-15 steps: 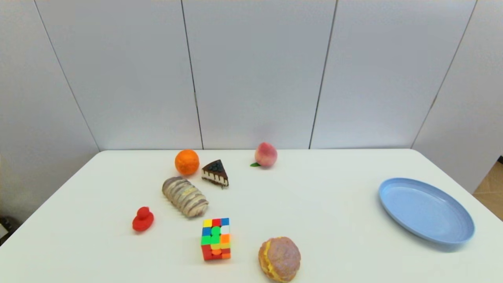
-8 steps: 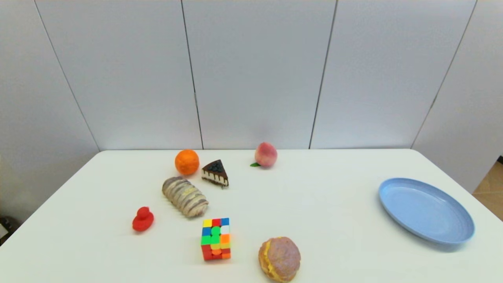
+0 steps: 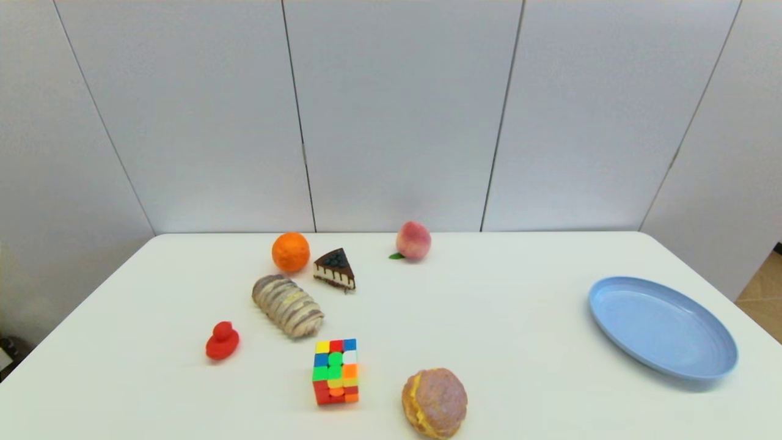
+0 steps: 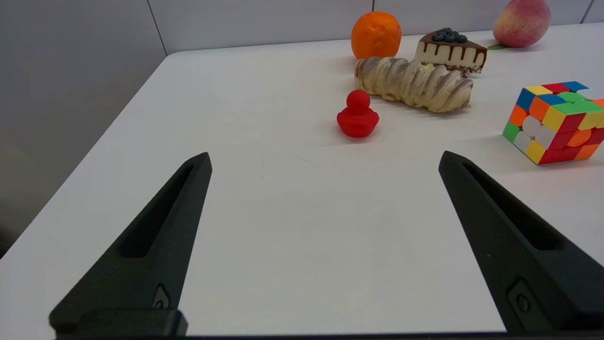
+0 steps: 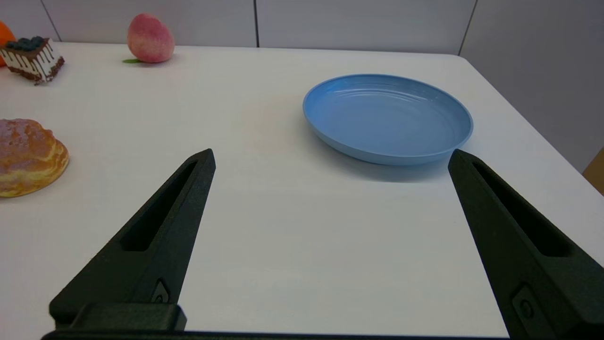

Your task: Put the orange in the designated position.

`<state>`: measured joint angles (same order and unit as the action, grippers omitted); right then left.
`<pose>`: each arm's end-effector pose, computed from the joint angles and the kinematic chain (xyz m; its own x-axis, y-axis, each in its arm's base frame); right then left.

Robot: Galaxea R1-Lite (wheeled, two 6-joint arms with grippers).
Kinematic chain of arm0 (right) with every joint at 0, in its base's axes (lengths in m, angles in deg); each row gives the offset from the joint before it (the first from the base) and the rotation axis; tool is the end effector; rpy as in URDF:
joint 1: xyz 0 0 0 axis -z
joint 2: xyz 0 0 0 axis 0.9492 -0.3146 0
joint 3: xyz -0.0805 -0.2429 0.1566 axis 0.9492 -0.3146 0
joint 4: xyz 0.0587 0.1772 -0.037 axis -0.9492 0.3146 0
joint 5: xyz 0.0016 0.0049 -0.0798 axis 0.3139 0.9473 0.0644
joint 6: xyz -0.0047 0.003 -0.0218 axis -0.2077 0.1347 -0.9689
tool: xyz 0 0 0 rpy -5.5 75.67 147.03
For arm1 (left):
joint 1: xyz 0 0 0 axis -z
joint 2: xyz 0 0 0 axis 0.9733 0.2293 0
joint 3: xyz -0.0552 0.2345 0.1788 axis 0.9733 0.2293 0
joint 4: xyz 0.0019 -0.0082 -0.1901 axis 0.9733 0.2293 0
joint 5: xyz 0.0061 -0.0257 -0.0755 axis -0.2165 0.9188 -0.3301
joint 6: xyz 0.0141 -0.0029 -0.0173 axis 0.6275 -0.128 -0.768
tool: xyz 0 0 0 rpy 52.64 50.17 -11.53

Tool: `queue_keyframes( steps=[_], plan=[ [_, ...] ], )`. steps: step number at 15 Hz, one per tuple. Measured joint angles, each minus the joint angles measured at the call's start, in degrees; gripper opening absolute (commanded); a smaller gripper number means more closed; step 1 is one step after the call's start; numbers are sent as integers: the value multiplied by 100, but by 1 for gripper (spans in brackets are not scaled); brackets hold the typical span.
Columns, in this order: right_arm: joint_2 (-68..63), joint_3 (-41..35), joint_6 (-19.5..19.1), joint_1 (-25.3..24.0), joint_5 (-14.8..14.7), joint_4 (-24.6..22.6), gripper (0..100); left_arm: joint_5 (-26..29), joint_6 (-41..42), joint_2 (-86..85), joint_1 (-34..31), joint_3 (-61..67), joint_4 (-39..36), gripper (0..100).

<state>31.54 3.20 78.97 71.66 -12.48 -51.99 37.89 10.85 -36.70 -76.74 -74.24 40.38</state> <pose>-0.0231 0.0006 0.0763 0.9997 0.0241 0.0073 -0.0239 0.9994 -0.0255 -0.0230 -0.0009 0.0749 0.9992 -0.0408 -0.0029 0.0409 0.9961 0.0785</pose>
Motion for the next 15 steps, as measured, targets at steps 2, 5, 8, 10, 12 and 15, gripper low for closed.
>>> queue_keyframes(
  steps=[2, 5, 8, 10, 12, 15],
  plan=[
    [0, 0, 0, 0, 0, 0, 100, -2, -2, 1, 0, 0, 0, 100],
    [0, 0, 0, 0, -1, 2, 100, -4, -7, 1, 0, 0, 0, 100],
    [0, 0, 0, 0, -1, 0, 100, 0, -7, 1, 0, 0, 0, 100],
    [0, 0, 0, 0, -1, 2, 100, -2, -7, 1, 0, 0, 0, 100],
    [0, 0, -2, 0, -1, 2, 100, -4, -5, 1, 0, 0, 0, 100],
    [0, 0, -2, 0, 0, 2, 100, -2, -7, 1, 0, 0, 0, 100]
  ],
)
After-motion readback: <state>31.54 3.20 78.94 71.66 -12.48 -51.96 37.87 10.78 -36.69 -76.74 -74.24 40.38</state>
